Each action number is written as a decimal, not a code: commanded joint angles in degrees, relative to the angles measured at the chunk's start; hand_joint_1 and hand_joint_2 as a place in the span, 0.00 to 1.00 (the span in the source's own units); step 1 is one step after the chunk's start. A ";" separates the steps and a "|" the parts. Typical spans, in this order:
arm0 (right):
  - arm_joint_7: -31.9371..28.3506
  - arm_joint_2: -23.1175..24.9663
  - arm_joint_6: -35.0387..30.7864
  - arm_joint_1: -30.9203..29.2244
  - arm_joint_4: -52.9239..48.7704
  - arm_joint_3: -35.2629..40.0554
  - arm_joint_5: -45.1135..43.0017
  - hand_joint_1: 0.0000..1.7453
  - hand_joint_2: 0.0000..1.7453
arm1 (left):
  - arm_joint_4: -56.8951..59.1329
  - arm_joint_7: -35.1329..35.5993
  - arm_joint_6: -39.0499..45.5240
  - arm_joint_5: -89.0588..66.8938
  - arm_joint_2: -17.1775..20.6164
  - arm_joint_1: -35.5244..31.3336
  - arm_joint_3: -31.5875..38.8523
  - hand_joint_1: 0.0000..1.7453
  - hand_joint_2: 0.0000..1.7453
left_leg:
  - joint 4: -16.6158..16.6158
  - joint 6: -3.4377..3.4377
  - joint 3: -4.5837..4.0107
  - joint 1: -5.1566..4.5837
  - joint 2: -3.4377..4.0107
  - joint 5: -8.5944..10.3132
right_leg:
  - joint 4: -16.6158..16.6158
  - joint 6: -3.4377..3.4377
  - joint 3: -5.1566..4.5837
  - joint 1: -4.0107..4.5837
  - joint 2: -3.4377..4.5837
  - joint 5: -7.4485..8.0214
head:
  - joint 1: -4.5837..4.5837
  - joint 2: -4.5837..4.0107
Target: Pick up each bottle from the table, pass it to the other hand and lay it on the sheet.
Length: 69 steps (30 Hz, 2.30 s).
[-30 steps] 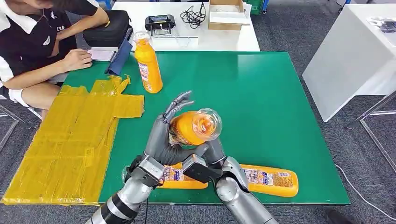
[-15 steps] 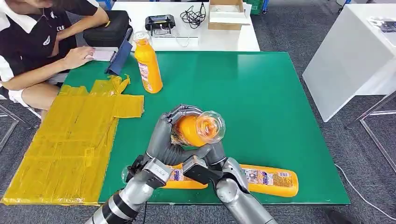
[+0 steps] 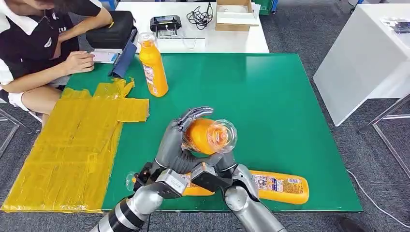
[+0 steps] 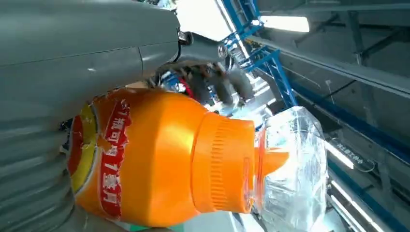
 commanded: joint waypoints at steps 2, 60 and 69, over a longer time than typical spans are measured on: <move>0.86 -4.95 5.33 0.87 -10.89 4.79 -0.23 1.00 1.00 | 4.48 1.29 2.09 -2.78 -0.91 -0.87 -2.29 0.00 1.00 | -0.02 -0.07 0.26 0.04 -0.06 -0.10 | -0.07 -0.03 0.32 0.03 -0.03 -0.10 | 0.00 0.00; -1.03 -4.41 -7.16 7.41 -21.39 -6.49 0.88 0.00 1.00 | 4.36 19.00 11.99 -45.16 6.46 -16.04 12.49 1.00 1.00 | 0.06 -0.10 0.10 0.05 -0.14 -0.02 | 0.06 -0.07 0.14 0.04 -0.10 -0.07 | -0.02 0.00; 2.57 -7.12 -8.19 12.05 -30.52 -9.34 9.94 0.00 1.00 | 24.34 34.24 0.89 -69.54 9.72 -28.05 14.04 1.00 1.00 | -0.03 -0.08 0.14 0.06 -0.09 0.02 | -0.02 -0.03 0.18 0.03 -0.07 -0.02 | -0.02 0.00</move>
